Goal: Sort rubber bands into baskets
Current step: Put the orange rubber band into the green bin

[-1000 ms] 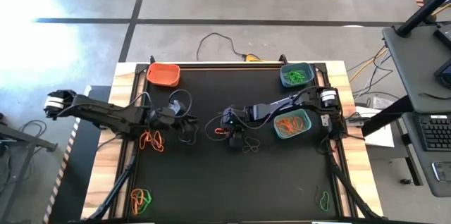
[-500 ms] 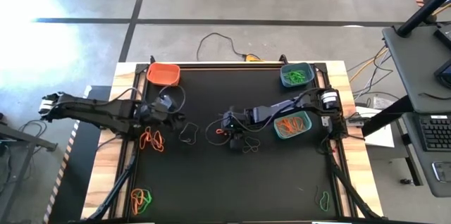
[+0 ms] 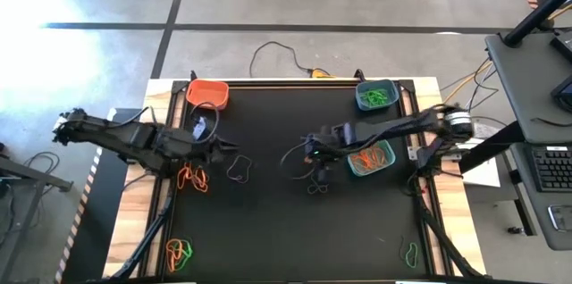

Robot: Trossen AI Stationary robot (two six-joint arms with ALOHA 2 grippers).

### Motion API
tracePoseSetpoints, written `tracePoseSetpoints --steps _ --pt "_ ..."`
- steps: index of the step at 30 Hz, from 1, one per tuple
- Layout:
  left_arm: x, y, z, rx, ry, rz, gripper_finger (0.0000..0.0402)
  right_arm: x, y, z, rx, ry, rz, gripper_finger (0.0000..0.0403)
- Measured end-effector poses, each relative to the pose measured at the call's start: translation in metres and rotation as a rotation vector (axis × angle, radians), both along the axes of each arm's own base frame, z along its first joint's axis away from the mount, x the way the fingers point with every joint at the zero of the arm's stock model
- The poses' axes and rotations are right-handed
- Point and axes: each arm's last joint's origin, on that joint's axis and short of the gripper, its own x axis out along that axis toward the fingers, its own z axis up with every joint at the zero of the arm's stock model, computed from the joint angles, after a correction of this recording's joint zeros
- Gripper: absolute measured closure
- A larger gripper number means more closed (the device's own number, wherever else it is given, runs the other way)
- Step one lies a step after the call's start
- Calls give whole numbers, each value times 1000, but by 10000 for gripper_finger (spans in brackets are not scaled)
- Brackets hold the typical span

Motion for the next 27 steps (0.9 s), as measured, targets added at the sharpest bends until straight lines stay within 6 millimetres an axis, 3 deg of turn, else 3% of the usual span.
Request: tracePoseSetpoints --steps 5,9,13,17,22,27 --pt "-5 -8 -1 8 52 -46 335 -56 8 40 48 93 -222 394" --pt "-5 -10 -16 8 96 -43 335 -96 12 52 106 160 -492 394" --pt "-4 -10 -25 33 126 -46 335 -126 13 34 178 287 -792 394" --pt "-5 -10 -28 100 146 -84 335 -142 8 2 144 378 -962 394" --pt "-6 -9 -22 189 146 -135 335 -152 -3 -30 77 374 -1069 394" --pt "-12 -7 -16 236 178 -144 335 -152 -12 -44 42 279 -1114 394"
